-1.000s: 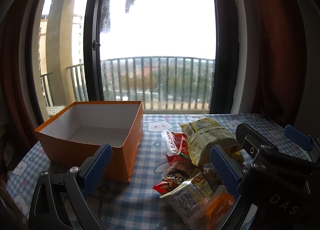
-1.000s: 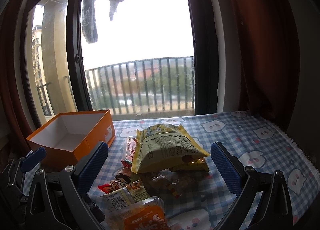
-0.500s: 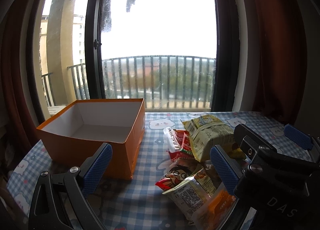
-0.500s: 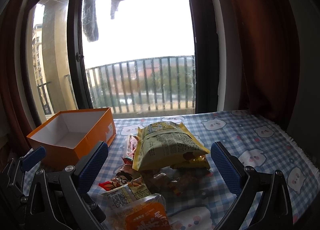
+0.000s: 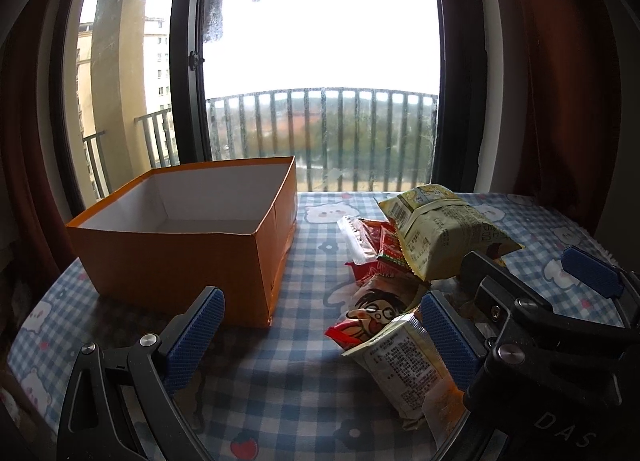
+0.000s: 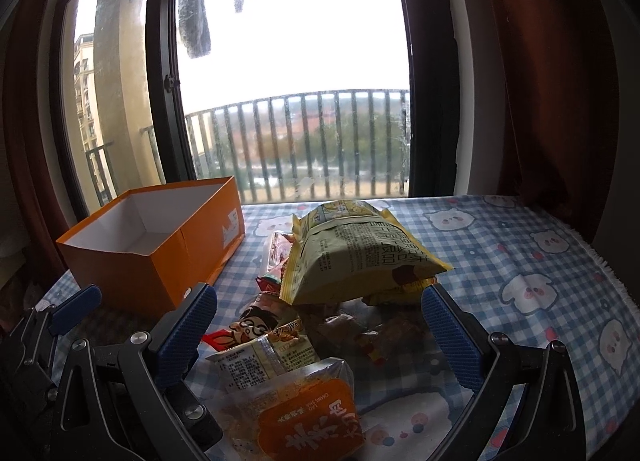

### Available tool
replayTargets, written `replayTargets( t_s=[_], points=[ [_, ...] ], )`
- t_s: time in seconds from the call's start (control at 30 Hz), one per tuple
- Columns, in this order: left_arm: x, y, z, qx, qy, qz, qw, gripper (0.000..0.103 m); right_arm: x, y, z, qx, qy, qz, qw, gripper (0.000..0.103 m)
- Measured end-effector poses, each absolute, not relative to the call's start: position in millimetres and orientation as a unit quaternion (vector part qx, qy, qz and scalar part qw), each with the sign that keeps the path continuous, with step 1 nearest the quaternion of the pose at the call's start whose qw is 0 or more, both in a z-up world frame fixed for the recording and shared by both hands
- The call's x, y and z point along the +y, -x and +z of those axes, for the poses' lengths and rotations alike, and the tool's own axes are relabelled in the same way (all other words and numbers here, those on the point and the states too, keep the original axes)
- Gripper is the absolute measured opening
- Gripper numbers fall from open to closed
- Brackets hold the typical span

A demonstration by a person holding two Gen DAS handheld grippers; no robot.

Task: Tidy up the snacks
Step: 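Lower the right tool onto the orange-wrapped cake while the left tool reaches the printed packet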

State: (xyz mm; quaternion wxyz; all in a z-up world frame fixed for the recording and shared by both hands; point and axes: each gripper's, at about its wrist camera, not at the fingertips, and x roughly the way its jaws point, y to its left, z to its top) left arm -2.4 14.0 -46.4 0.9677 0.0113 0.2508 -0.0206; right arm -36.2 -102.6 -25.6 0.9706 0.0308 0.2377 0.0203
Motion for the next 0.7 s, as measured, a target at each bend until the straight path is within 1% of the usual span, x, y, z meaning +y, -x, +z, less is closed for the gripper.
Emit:
replayTargets(
  t_s=[0.2,0.57,0.7],
  points=[
    [14.5,-4.4,-68.0,0.283,-0.006,-0.029,0.959,0.099,-101.9,30.5,-46.7,0.255,-0.04,0.031,0.965,0.102],
    [11.6,-6.4,-104.5,0.339,-0.018,-0.034,0.94,0.098,-95.8,26.9,-86.6,0.317,-0.044,0.049,0.946,0.102],
    [11.7,-1.7,-108.4,0.345,-0.023,-0.034,0.938,0.098,-96.0,28.4,-96.7,0.333,-0.048,0.047,0.94,0.102]
  ],
)
